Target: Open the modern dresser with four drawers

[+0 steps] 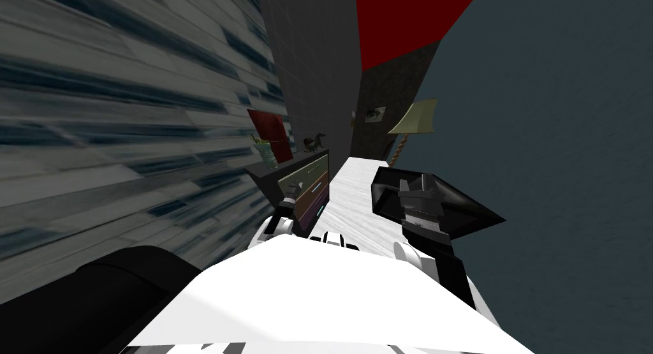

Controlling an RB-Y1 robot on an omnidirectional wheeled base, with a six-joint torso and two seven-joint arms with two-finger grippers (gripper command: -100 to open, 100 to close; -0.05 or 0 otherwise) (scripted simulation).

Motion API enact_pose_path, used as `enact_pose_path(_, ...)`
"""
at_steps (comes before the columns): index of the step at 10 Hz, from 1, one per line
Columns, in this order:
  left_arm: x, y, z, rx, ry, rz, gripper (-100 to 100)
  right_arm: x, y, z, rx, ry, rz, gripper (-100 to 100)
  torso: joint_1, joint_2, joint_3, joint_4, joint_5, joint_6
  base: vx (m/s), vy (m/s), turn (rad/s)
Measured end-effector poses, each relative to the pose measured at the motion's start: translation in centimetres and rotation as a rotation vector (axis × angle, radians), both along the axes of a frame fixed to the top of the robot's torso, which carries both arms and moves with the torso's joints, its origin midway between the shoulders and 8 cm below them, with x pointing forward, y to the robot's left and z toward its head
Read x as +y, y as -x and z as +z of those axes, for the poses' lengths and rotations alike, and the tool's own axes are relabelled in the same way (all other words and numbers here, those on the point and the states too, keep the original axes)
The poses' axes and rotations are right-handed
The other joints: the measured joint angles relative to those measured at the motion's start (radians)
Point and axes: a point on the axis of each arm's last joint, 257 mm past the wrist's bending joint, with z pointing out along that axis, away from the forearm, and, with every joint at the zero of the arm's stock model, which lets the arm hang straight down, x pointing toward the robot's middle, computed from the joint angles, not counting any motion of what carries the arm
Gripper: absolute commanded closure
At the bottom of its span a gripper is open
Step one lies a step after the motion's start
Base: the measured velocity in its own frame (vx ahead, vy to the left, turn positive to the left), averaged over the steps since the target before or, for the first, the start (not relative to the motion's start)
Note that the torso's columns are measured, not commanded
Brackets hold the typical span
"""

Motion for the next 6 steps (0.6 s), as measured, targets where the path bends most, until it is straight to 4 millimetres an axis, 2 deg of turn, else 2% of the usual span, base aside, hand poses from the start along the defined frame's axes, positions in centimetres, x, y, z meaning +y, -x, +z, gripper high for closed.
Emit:
enact_pose_path(3, 0.3, -1.3, -2.6, 0.062, 0.047, 0.028, -100, 0.0, 0.0, 0.0, 0.000, 0.000, 0.000, 0, -0.002, 0.000, 0.000, 0.000, 0.000, 0.000, 0.177, -0.051, -0.019)
enact_pose_path(6, 0.1, -1.7, -3.8, 0.089, 0.114, 0.053, -100, 0.0, 0.0, 0.0, 0.000, 0.000, 0.000, 0, 0.001, 0.004, 0.003, 0.001, 0.000, 0.000, 0.064, -0.024, -0.003)
